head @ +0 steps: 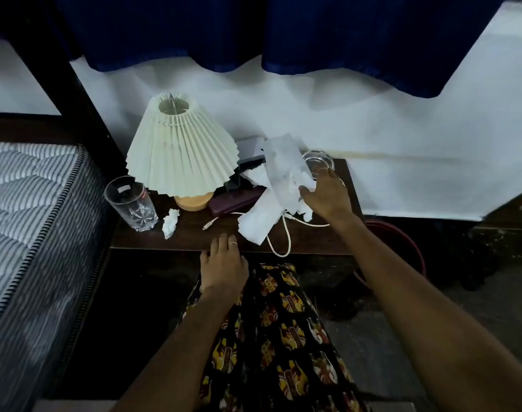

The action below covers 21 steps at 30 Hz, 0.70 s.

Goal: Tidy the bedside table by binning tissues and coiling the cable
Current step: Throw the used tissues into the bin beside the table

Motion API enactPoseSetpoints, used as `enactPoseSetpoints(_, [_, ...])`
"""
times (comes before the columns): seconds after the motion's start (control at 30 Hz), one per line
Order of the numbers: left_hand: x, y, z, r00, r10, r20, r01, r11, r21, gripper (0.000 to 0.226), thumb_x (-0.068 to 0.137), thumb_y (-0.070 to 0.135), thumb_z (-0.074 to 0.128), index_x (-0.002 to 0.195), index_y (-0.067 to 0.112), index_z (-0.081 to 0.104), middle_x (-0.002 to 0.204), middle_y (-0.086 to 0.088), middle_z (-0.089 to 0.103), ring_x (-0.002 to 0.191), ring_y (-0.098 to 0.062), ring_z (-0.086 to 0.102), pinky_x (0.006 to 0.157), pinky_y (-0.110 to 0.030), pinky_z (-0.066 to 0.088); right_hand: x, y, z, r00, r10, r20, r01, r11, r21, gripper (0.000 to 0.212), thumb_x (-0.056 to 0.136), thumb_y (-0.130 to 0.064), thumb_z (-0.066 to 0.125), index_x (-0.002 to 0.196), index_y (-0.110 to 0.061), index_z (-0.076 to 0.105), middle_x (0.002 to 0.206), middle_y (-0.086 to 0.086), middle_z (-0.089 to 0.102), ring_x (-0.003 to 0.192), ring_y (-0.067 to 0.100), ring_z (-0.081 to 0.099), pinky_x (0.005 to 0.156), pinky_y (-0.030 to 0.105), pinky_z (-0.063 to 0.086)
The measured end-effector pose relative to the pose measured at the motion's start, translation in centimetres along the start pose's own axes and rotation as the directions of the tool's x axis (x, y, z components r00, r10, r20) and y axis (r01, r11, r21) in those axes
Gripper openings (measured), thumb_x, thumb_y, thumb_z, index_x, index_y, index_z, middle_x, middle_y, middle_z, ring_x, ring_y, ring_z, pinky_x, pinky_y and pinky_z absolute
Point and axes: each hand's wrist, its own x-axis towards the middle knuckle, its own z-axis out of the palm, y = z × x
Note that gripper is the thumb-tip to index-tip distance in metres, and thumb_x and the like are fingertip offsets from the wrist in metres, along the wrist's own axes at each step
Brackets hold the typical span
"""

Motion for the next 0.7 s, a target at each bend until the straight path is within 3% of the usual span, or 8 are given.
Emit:
enactPoseSetpoints(0.13, [0.2, -0.4, 0.8, 1.000, -0.027, -0.004, 0.027, 1.000, -0.007, 0.056, 0.097, 0.034, 0.038, 0.147, 0.014, 0.025, 0.156, -0.004, 0.024, 0.146, -0.020, 0.016, 0.115, -0.043, 0.020, 2.1, -0.2, 0.7, 0.983, 0.068, 0.173, -0.069, 0.998, 0.000, 0.075, 0.080, -0.039, 0.065, 0.139, -0.008, 0.030, 0.140, 0.015, 0.046, 0.130, 0.036, 0.043, 0.108, 0.047, 0.035])
enactPoseSetpoints(0.27, [0.8, -0.4, 0.8, 1.000, -0.027, 0.003, 0.027, 1.000, -0.011, 0.057, 0.097, 0.034, 0.037, 0.148, 0.013, 0.023, 0.157, -0.004, 0.023, 0.147, -0.020, 0.014, 0.115, -0.042, 0.020, 3.5, -0.4, 1.8, 0.975, 0.054, 0.215, -0.065, 0.997, 0.044, 0.091, 0.079, -0.035, 0.069, 0.148, -0.020, 0.012, 0.149, 0.009, 0.037, 0.135, 0.037, 0.037, 0.111, 0.047, 0.031])
enactPoseSetpoints(0.37, [1.0, -0.4, 0.9, 0.999, -0.038, 0.015, 0.038, 0.999, -0.016, 0.057, 0.097, 0.034, 0.036, 0.149, 0.014, 0.022, 0.157, -0.004, 0.022, 0.147, -0.019, 0.013, 0.116, -0.043, 0.020, 4.4, 0.1, 2.6, 0.978, 0.082, 0.191, -0.110, 0.984, 0.141, 0.075, 0.076, -0.021, 0.066, 0.140, -0.020, 0.027, 0.126, 0.009, 0.058, 0.120, 0.033, 0.053, 0.104, 0.047, 0.040])
enactPoseSetpoints(0.43, [1.1, -0.3, 1.0, 0.999, -0.035, 0.018, 0.035, 0.999, -0.008, 0.057, 0.097, 0.034, 0.036, 0.148, 0.014, 0.022, 0.157, -0.003, 0.021, 0.147, -0.019, 0.013, 0.116, -0.043, 0.021, 4.8, 0.7, 3.1, 0.983, 0.078, 0.165, -0.124, 0.950, 0.285, 0.045, 0.069, -0.014, 0.057, 0.112, -0.019, 0.047, 0.099, 0.006, 0.065, 0.094, 0.032, 0.067, 0.086, 0.050, 0.054])
enactPoseSetpoints(0.5, [1.2, -0.2, 1.0, 0.999, -0.035, 0.019, 0.035, 0.999, -0.005, 0.057, 0.097, 0.034, 0.036, 0.149, 0.014, 0.021, 0.158, -0.003, 0.020, 0.147, -0.019, 0.012, 0.116, -0.043, 0.021, 4.6, 0.7, 2.6, 0.991, 0.077, 0.106, -0.118, 0.879, 0.462, 0.028, 0.070, -0.005, 0.051, 0.093, -0.022, 0.051, 0.092, 0.002, 0.061, 0.078, 0.025, 0.068, 0.064, 0.037, 0.061])
enactPoseSetpoints(0.53, [1.2, -0.1, 0.9, 0.999, -0.039, 0.024, 0.039, 0.999, -0.009, 0.057, 0.097, 0.034, 0.036, 0.149, 0.014, 0.021, 0.158, -0.003, 0.020, 0.148, -0.019, 0.012, 0.116, -0.043, 0.020, 4.4, 0.6, 2.1, 0.995, 0.076, 0.060, -0.096, 0.850, 0.518, 0.030, 0.074, 0.000, 0.050, 0.096, -0.019, 0.055, 0.093, 0.002, 0.058, 0.077, 0.019, 0.065, 0.060, 0.023, 0.059])
enactPoseSetpoints(0.6, [1.1, 0.0, 0.8, 0.999, -0.032, 0.031, 0.032, 0.999, 0.002, 0.057, 0.097, 0.033, 0.035, 0.149, 0.014, 0.020, 0.158, -0.003, 0.019, 0.148, -0.019, 0.012, 0.116, -0.043, 0.020, 4.1, 0.9, 1.2, 0.994, 0.076, -0.073, -0.023, 0.836, 0.548, 0.029, 0.079, 0.002, 0.050, 0.106, -0.003, 0.057, 0.086, 0.007, 0.056, 0.077, 0.016, 0.058, 0.060, 0.006, 0.045])
enactPoseSetpoints(0.7, [1.0, 0.0, 0.8, 0.999, -0.026, 0.043, 0.026, 1.000, 0.002, 0.057, 0.098, 0.033, 0.035, 0.149, 0.014, 0.020, 0.158, -0.004, 0.019, 0.148, -0.020, 0.012, 0.117, -0.042, 0.020, 3.8, 1.8, 0.0, 0.992, 0.062, -0.114, 0.016, 0.813, 0.581, 0.022, 0.083, -0.008, 0.056, 0.104, -0.009, 0.061, 0.085, -0.004, 0.060, 0.083, 0.011, 0.057, 0.070, 0.015, 0.042])
